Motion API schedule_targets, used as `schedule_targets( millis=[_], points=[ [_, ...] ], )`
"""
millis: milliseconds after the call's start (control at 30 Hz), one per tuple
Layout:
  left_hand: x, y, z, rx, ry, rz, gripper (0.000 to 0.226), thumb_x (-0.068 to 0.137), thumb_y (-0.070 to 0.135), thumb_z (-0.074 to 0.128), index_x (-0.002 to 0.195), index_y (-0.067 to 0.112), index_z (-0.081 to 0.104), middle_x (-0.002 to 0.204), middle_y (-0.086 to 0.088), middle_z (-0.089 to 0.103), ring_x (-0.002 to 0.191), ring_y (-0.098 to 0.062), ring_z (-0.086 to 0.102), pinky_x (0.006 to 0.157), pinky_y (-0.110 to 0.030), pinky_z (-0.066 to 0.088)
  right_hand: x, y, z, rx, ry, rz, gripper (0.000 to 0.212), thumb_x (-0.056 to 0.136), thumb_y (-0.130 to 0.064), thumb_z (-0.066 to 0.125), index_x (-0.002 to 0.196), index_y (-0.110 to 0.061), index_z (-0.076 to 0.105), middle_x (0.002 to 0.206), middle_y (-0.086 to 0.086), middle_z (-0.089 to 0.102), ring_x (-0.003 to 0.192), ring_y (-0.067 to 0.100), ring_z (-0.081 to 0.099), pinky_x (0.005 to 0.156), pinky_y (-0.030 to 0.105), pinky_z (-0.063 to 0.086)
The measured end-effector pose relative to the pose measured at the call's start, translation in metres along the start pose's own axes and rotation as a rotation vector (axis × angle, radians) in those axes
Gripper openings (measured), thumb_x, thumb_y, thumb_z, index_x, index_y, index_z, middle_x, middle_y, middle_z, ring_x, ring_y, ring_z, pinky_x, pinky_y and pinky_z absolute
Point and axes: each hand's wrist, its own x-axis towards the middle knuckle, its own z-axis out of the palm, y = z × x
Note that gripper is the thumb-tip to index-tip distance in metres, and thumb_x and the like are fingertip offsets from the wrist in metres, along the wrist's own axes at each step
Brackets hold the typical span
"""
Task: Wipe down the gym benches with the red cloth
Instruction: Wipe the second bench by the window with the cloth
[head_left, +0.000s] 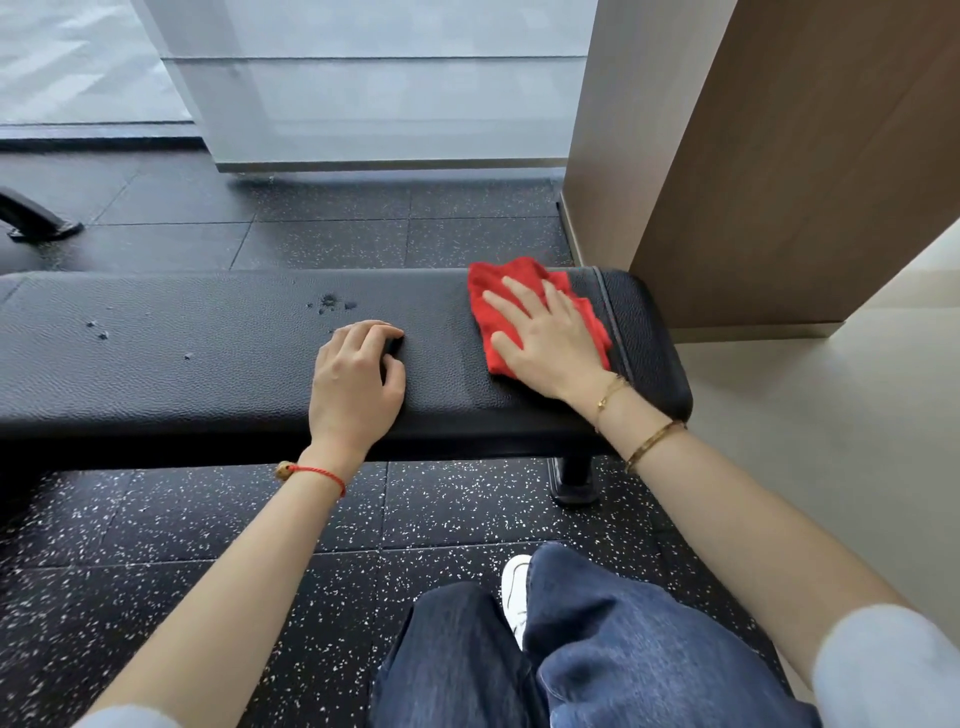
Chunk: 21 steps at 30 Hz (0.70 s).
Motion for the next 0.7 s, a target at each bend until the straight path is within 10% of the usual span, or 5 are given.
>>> schedule_targets(
  millis=[200,433,700],
  points=[
    [0.000,-0.003,-0.001,-0.038,0.004,0.010,0.027,0.088,0.017,0.052,0.111,0.017,0.064,0.116,0.002,0.064,0.112,-0.021,0.054,0.100,-0.037,0.041,-0.057,0.013,-0.002,0.009,0.019,-0.183,0.055,0.095,-0.043,0.046,0.149,-0.038,0.034,0.160,-0.012,0.025,0.145,0.028,0.025,0.121,0.041,0.012],
    [-0.001,-0.001,0.000,-0.040,0.011,0.002,0.026,0.087,0.017,0.051,0.110,0.017,0.063,0.116,0.002,0.063,0.111,-0.023,0.053,0.097,-0.038,0.040,-0.027,0.065,-0.009,-0.010,0.058,0.126,0.053,0.099,-0.045,0.039,0.150,-0.037,0.032,0.162,-0.008,0.022,0.147,0.031,0.019,0.122,0.043,0.011],
    [0.000,0.001,-0.002,-0.027,0.002,-0.005,0.025,0.088,0.013,0.054,0.110,0.017,0.063,0.116,0.000,0.063,0.112,-0.025,0.053,0.099,-0.040,0.040,0.010,-0.007,0.002,0.011,-0.008,-0.019,0.054,0.098,-0.046,0.038,0.151,-0.038,0.029,0.162,-0.008,0.020,0.148,0.033,0.017,0.122,0.044,0.008]
  ],
)
